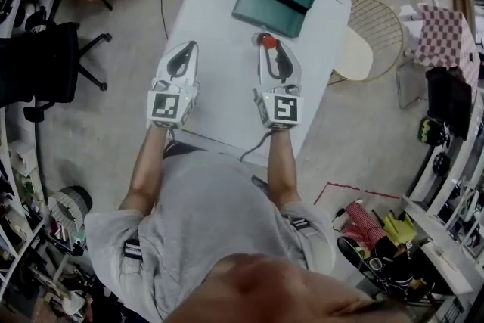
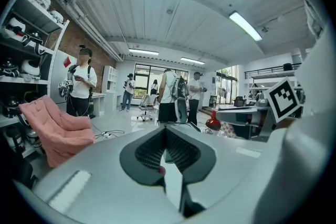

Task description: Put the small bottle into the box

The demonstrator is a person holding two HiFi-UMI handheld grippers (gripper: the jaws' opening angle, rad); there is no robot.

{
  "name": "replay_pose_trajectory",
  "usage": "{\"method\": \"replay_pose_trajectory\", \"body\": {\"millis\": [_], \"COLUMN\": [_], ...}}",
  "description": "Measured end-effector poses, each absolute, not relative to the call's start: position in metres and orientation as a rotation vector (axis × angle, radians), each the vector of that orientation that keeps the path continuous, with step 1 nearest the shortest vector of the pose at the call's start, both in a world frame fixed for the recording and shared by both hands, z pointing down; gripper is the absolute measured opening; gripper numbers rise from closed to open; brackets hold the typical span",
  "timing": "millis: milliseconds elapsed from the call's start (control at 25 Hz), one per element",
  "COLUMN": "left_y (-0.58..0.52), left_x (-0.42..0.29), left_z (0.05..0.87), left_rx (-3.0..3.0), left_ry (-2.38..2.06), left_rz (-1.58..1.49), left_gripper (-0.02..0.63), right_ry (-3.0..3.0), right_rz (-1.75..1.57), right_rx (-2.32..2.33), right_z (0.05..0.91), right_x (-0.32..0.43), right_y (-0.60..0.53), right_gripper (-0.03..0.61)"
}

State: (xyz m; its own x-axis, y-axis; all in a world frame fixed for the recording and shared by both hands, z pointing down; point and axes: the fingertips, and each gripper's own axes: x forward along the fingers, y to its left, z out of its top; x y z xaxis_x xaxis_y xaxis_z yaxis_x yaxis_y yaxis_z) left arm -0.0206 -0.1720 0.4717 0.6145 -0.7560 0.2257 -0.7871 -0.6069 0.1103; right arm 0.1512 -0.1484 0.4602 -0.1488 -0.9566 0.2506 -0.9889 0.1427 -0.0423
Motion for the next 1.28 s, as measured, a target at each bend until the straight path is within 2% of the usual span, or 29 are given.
{"method": "replay_pose_trajectory", "body": {"millis": [640,1280], "left_y": [-0.24,-0.267], "left_x": [-0.032,-0.029], "left_z": [0.542,0.593], "left_rx": [2.519,2.443], "left_ry": [-1.305,-1.247], "left_rz": [0.305,0.355], "left_gripper": [0.011,0.011], "right_ry": [-2.286,-2.275], "right_rz": [0.299,0.377], "right_rx": [1.839,1.807], "right_z": [0.511,0.574], "right_x": [0.141,0.136], "right_y": [-0.252,-0.298], "right_gripper": [0.13,0.13]}}
